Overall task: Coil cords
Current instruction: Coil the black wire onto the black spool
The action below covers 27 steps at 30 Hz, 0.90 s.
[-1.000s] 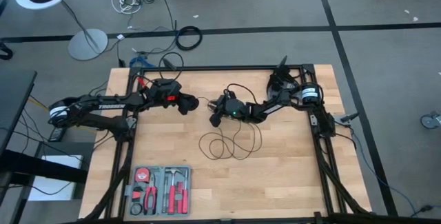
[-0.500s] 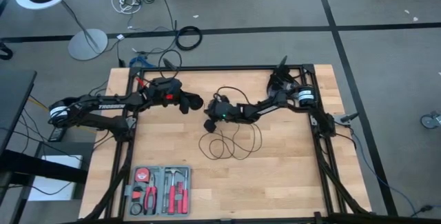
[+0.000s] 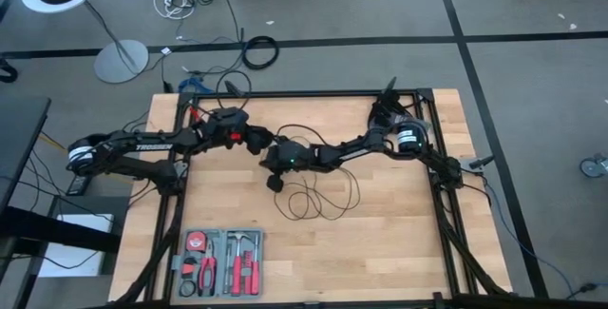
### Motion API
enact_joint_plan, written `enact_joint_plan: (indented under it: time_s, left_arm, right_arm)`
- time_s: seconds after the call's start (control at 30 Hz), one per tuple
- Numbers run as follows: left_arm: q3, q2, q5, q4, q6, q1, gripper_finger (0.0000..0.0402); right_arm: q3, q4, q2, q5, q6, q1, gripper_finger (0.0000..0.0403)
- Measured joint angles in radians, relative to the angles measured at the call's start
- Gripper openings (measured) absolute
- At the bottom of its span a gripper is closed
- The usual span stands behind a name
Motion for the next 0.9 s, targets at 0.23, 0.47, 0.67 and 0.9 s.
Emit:
enact_joint_plan:
  time_s: [0.23, 0.47, 0.67, 0.9]
  left_arm:
    - [0.001, -0.001, -0.057, -0.018, 0.005, -0.026, 0.0000]
    - [0.002, -0.001, -0.049, -0.045, 0.005, -0.033, 0.0000]
    - [0.002, 0.000, -0.044, -0.122, 0.020, -0.033, 0.0000]
    - [0.002, -0.001, 0.020, -0.129, 0.034, -0.032, 0.0000]
  right_arm:
    - [0.017, 0.046, -0.008, -0.110, -0.029, -0.039, 0.0000]
    - [0.089, 0.042, -0.008, -0.261, -0.032, -0.098, 0.0000]
    - [0.112, -0.045, -0.026, -0.311, -0.054, -0.125, 0.0000]
    - [0.113, -0.132, -0.068, -0.310, -0.101, -0.155, 0.0000]
